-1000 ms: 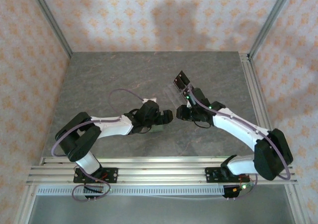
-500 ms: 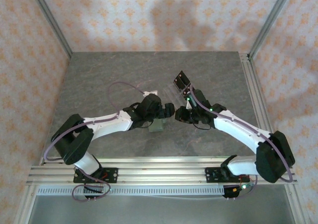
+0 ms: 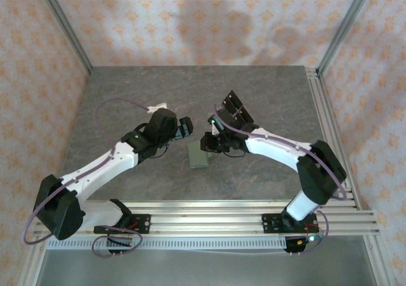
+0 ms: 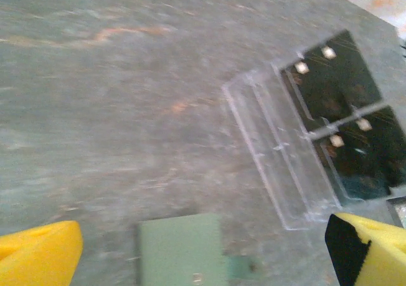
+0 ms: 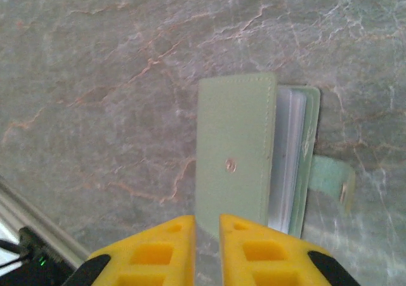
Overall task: Put the credit cards into the card holder
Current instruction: Close the card holder at the center of the table.
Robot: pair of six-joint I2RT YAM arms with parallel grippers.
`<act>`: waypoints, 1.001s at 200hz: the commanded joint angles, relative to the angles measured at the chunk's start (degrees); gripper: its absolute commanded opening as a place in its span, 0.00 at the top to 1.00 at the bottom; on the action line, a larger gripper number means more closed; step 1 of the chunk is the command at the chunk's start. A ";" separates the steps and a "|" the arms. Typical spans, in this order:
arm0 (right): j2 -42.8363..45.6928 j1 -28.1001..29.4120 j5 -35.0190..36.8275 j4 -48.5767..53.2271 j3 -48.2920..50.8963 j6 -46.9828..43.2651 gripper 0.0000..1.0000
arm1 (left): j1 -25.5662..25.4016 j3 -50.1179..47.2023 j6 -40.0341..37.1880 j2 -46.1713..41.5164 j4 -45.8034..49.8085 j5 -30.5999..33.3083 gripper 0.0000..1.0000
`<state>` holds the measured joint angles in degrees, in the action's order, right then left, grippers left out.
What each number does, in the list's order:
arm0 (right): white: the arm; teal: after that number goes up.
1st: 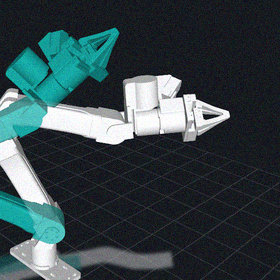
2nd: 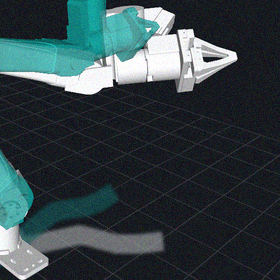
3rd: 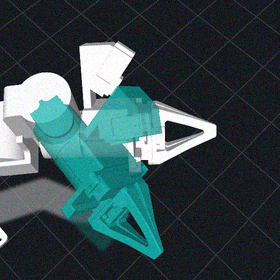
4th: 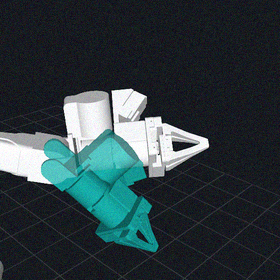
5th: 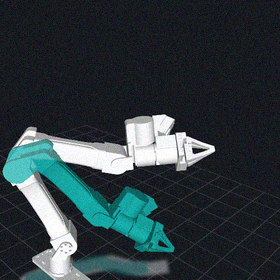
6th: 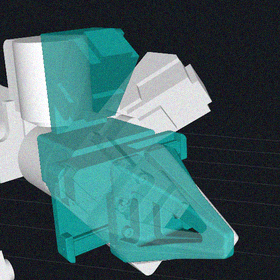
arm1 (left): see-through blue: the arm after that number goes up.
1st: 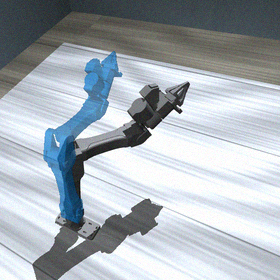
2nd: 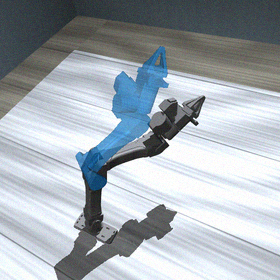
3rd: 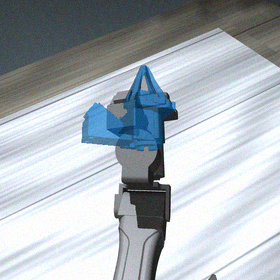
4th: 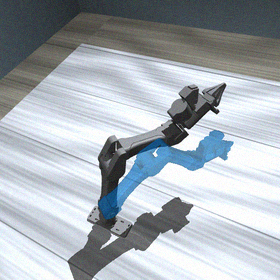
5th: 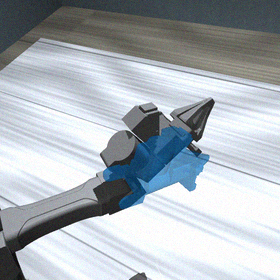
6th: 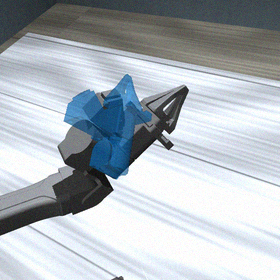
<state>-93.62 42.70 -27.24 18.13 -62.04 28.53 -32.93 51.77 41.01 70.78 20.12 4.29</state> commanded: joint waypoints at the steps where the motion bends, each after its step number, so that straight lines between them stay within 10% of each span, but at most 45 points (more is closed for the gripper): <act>1: -4.57 0.02 -0.09 -0.77 -2.67 -1.35 0.85 | 0.40 -2.88 -3.30 -1.86 10.81 4.00 0.00; 68: -10.50 -0.07 0.39 -3.88 -1.02 -0.92 0.89 | -0.70 -8.79 -9.11 1.00 7.03 -7.89 0.00; 200: -11.05 -0.25 -0.82 -7.36 2.71 0.01 0.90 | -7.06 -10.73 -8.10 10.08 -1.77 -8.34 0.00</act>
<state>-104.05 42.70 -27.94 11.53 -60.51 28.12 -39.40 41.39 32.71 80.01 20.62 -4.29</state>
